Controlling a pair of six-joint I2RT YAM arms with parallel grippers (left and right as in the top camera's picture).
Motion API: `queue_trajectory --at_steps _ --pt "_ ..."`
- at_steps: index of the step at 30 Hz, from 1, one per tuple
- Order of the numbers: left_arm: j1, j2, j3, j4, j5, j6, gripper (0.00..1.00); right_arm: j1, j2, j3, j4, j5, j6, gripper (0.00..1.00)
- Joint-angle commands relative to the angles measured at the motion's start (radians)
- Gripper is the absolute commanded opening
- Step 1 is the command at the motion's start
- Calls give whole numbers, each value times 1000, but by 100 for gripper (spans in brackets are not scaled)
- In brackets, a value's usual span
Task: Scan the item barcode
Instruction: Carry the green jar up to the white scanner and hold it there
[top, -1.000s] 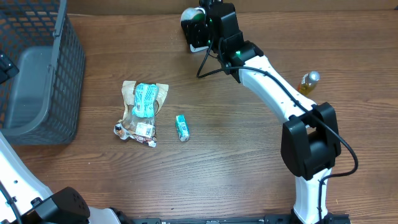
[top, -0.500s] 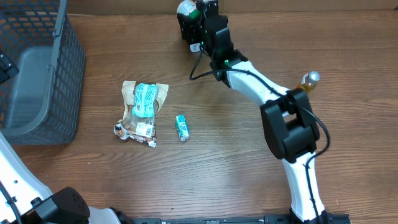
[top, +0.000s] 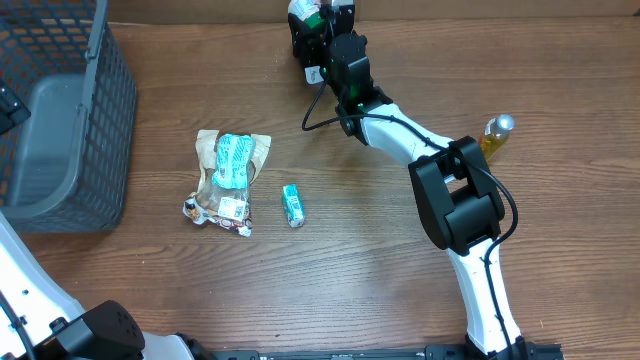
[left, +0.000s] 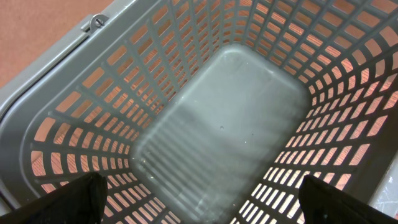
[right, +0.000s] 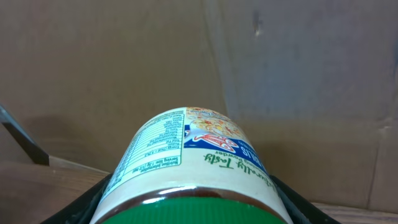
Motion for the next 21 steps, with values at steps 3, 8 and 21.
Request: queue_trajectory --at_steps 3,8,21 --pt "-1 6 18 1 8 19 100 -10 1 9 82 21 -2 9" --pt "-1 6 18 1 9 19 99 -10 47 9 130 22 -1 6" --pt "-1 6 18 1 9 19 99 -28 98 9 143 72 -1 7"
